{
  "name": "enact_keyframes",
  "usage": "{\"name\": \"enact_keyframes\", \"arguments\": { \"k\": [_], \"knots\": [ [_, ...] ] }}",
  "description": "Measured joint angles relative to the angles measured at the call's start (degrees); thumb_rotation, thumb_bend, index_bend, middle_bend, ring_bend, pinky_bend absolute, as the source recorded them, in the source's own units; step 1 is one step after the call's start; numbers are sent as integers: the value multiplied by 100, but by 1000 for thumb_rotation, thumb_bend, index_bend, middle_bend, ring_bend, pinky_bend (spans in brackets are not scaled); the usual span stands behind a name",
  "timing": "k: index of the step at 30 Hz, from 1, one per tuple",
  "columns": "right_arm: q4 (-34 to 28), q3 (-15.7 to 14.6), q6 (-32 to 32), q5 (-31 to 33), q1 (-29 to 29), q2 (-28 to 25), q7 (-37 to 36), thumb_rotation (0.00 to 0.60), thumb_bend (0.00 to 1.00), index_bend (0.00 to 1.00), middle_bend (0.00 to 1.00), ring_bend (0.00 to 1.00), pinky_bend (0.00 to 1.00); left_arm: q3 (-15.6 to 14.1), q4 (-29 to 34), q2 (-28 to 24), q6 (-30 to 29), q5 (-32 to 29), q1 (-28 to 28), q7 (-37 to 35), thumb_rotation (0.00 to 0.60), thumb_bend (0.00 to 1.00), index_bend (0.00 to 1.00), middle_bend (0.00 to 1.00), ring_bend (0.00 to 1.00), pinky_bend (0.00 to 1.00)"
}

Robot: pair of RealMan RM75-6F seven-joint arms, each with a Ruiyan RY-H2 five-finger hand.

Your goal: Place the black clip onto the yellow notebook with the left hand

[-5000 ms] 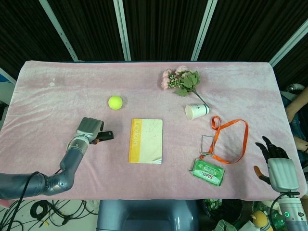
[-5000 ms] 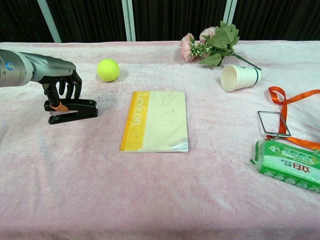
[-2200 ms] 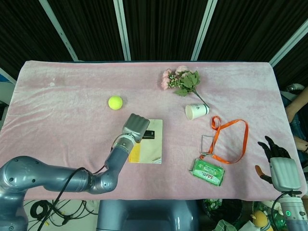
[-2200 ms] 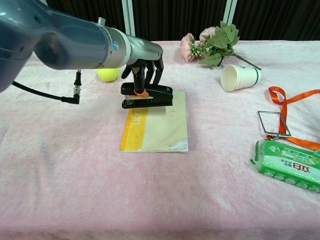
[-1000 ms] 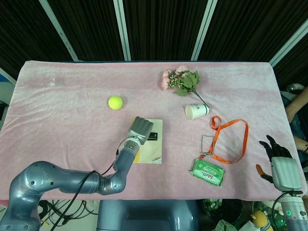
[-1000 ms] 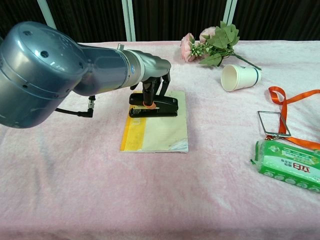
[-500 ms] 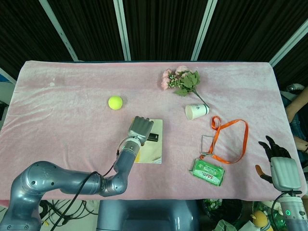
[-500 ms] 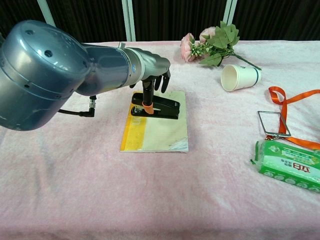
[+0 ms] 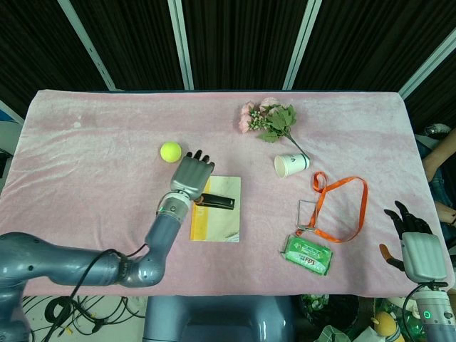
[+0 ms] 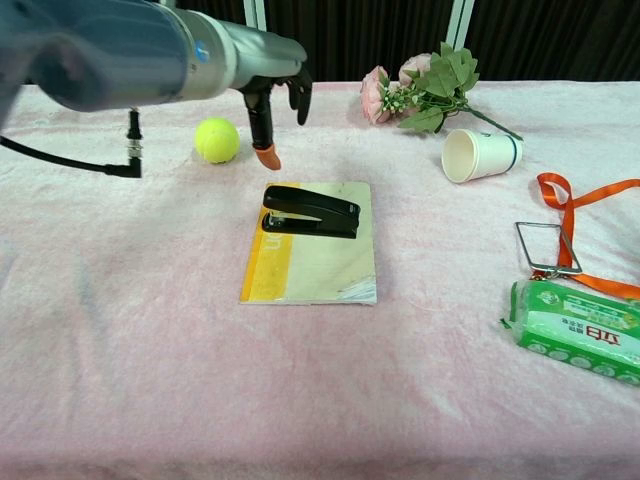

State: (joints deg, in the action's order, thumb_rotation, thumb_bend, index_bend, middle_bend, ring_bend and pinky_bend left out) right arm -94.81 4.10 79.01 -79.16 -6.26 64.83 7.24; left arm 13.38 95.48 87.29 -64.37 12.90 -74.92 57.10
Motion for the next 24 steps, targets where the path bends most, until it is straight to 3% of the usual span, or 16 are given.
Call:
{"name": "enact_keyframes", "arguments": {
  "k": [6,10,13,18,24],
  "knots": [
    [-20,3,70,-5,22,7,87,600,219,208,65,190,212,-316,1226,-1343,-62,853,875,-737,600,146,301,103,9,136],
    [-29,30,119,22,40,11,89,600,218,209,65,190,213,-726,1832,-2190,-201,1652,1646,-1348,600,145,296,89,8,136],
    [-23,43,176,2,52,15,92,600,219,209,65,189,213,-1057,2058,-2548,-376,2401,2321,-1953,600,145,294,89,8,135],
    [14,72,275,-56,66,42,52,600,218,209,65,189,212,-1567,2021,-2827,-723,3792,3113,-2930,600,145,291,88,6,127],
    [94,105,400,-145,82,94,-27,600,218,209,65,189,212,-2283,1306,-2972,-1367,5679,4299,-4584,600,145,291,87,0,115]
  ]
}}
